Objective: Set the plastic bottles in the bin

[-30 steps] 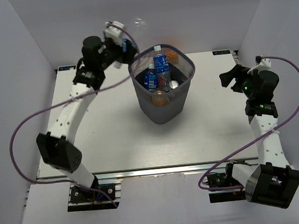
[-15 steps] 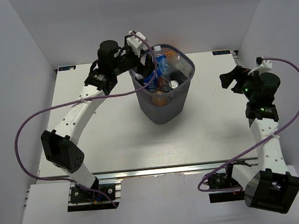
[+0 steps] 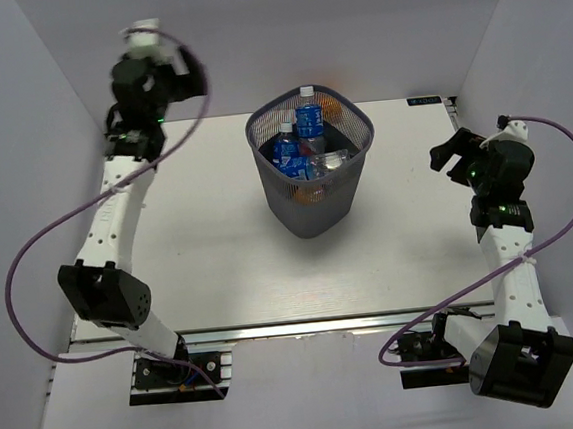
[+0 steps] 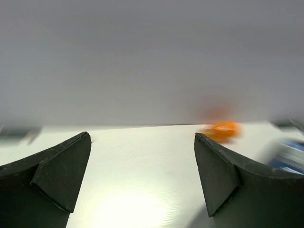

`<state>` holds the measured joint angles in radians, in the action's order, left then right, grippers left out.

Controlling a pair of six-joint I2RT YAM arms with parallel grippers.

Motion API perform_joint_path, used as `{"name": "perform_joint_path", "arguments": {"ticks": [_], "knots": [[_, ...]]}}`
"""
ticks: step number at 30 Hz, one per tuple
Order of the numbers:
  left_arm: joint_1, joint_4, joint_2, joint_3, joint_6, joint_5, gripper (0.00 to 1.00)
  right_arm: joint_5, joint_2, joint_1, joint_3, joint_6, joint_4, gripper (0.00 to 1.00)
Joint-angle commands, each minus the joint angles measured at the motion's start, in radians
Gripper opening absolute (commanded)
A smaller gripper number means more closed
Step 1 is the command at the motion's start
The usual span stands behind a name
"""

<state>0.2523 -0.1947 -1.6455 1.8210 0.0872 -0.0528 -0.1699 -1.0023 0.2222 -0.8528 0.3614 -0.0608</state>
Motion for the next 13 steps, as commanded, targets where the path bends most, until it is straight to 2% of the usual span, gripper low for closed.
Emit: {"name": "perform_joint_path", "arguments": {"ticks": [1, 2, 3, 4, 5, 7, 13], "knots": [[-0.209, -0.061, 0.062, -0.167, 0.281, 0.261, 0.98, 0.141, 0.027, 0.005, -0.006, 0.054, -0.025, 0.89], [-0.226, -0.051, 0.09, -0.313, 0.314, 0.328, 0.98, 0.173, 0.028, 0.005, -0.005, 0.059, -0.033, 0.89], [-0.243, -0.042, 0.149, -0.394, 0.354, 0.461, 0.98, 0.205, 0.031, 0.003, 0.003, 0.069, -0.039, 0.89], [-0.243, -0.016, 0.18, -0.473, 0.368, 0.506, 0.98, 0.22, 0.042, 0.003, 0.011, 0.086, -0.039, 0.89], [-0.246, -0.005, 0.209, -0.618, 0.391, 0.545, 0.98, 0.249, 0.047, 0.003, 0.018, 0.09, -0.033, 0.89], [-0.251, 0.041, 0.283, -0.78, 0.422, 0.552, 0.98, 0.318, 0.073, 0.003, 0.056, 0.123, -0.021, 0.89], [-0.251, 0.052, 0.343, -0.847, 0.405, 0.476, 0.98, 0.274, 0.126, 0.005, 0.13, 0.12, 0.053, 0.89]]}}
